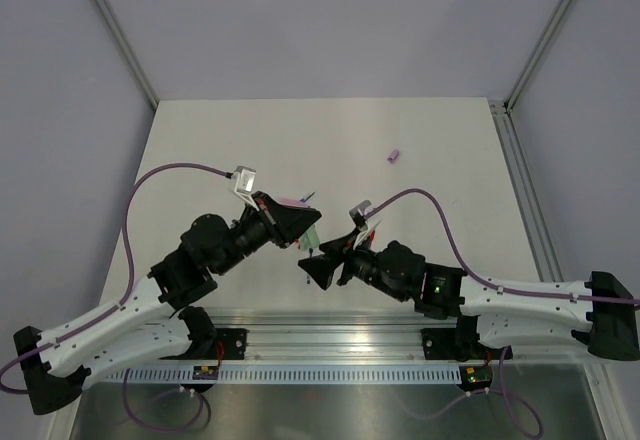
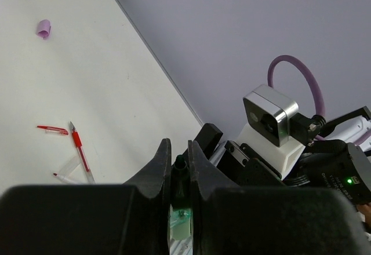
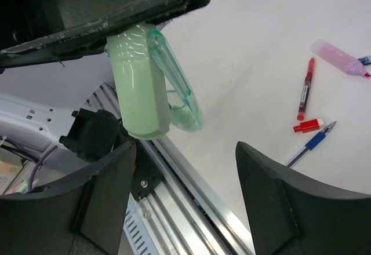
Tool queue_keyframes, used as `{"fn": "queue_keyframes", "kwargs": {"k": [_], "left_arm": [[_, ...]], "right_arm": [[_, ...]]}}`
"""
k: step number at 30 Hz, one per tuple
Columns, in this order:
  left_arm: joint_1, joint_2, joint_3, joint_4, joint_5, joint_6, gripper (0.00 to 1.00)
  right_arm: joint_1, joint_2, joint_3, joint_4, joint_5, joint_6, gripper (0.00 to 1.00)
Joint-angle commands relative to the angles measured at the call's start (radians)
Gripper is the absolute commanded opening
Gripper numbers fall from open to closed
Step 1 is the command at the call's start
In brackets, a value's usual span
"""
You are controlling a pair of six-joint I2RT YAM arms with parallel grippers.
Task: Insert the pens into the pen caps
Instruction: Insert the pen into the pen cap.
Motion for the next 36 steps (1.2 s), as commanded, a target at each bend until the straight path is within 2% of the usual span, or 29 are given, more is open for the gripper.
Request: {"fn": "queue_keyframes", "kwargs": {"k": [1,11,15,19,36], "left_arm": [[-0.003,-0.004,0.041,0.068,0.000,-0.031,0.00],[-0.024,-0.010,0.053,0.060,-0.031,-0.074,0.00],[-0.036,-0.022,0.059,0.050,-0.072,-0.109,0.00],[-0.044,-0.061,0.064,0.020,-0.124,-0.146,0.00],[-0.065,-0.114,0.033,0.010,-0.141,-0.227,0.00]], "right_arm": [[0.028,0.022,0.016,0.096,0.071,-0.057,0.75],[0.102,0.081,0.035,0.158,0.298,-0.164,0.72],[0.166,0.131,-0.005,0.368,0.451,-0.270,0.67],[0.218,0.170,-0.028,0.529,0.536,-0.377,0.65],[0.293,0.254,0.020,0.731,0.602,-0.531,0.59]]}}
